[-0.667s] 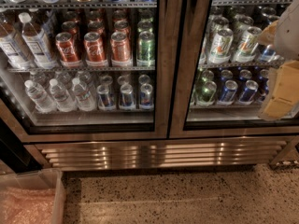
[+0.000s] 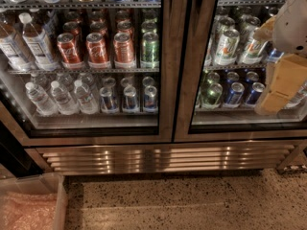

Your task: Open left fridge door

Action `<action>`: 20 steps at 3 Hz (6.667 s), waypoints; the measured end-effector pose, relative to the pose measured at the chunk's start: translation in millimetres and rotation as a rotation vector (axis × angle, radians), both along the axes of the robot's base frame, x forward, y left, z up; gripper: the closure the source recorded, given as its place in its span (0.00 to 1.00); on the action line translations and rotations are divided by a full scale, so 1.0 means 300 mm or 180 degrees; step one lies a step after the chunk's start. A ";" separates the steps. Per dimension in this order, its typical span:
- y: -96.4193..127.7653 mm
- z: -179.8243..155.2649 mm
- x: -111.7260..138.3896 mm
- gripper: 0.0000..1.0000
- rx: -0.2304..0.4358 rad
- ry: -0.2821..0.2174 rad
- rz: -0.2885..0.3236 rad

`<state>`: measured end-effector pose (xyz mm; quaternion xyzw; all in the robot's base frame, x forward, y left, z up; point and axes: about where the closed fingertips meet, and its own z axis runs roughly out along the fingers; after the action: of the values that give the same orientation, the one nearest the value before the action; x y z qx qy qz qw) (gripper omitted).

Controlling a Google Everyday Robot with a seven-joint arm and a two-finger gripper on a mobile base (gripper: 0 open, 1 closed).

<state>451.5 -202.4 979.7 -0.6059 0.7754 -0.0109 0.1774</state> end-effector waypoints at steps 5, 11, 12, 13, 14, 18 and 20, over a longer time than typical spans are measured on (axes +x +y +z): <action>0.291 0.132 0.248 0.00 0.0685 -0.0414 0.0476; 0.461 0.156 0.392 0.00 0.0811 -0.0697 0.0715; 0.490 0.138 0.423 0.00 0.0891 -0.0649 0.0756; 0.480 0.138 0.425 0.00 0.0891 -0.0649 0.0757; 0.486 0.128 0.441 0.00 0.0898 -0.0627 0.0776; 0.480 0.114 0.457 0.64 0.0883 -0.0608 0.0780; 0.481 0.114 0.457 1.00 0.0884 -0.0608 0.0781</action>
Offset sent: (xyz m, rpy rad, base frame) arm 0.0683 0.0925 0.0350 0.1425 -0.0243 0.2339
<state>588.5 -58.2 1013.8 -0.6617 0.6696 0.0603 0.3319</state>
